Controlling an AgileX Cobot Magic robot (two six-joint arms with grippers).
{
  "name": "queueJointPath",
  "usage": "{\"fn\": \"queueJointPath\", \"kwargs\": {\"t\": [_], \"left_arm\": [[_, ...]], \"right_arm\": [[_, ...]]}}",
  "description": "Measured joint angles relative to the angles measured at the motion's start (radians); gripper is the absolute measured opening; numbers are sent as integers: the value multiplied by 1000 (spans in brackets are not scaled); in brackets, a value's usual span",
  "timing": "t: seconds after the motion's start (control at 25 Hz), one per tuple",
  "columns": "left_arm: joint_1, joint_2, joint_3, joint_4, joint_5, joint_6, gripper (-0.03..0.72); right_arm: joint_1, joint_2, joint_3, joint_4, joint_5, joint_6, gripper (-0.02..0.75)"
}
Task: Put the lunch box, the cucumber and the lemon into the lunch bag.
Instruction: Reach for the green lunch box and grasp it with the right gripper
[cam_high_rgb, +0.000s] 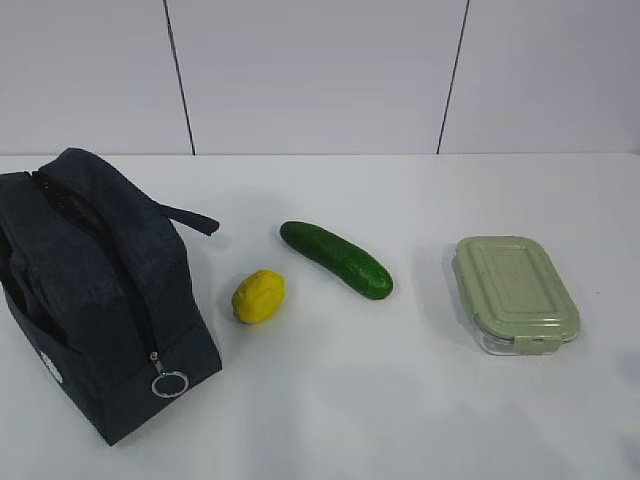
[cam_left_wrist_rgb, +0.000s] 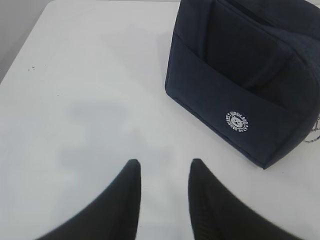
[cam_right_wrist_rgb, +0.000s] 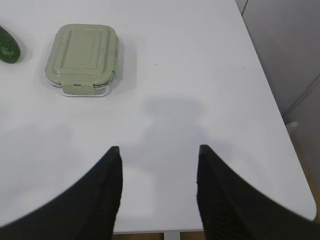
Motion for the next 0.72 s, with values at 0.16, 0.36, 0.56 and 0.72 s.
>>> {"fn": "queueJointPath", "kwargs": {"t": [0.16, 0.36, 0.56, 0.72], "left_arm": [[0, 0, 0, 0, 0, 0, 235], [0, 0, 0, 0, 0, 0, 235], [0, 0, 0, 0, 0, 0, 235], [0, 0, 0, 0, 0, 0, 235]], "right_arm": [[0, 0, 0, 0, 0, 0, 377], [0, 0, 0, 0, 0, 0, 377], [0, 0, 0, 0, 0, 0, 377], [0, 0, 0, 0, 0, 0, 377]]}}
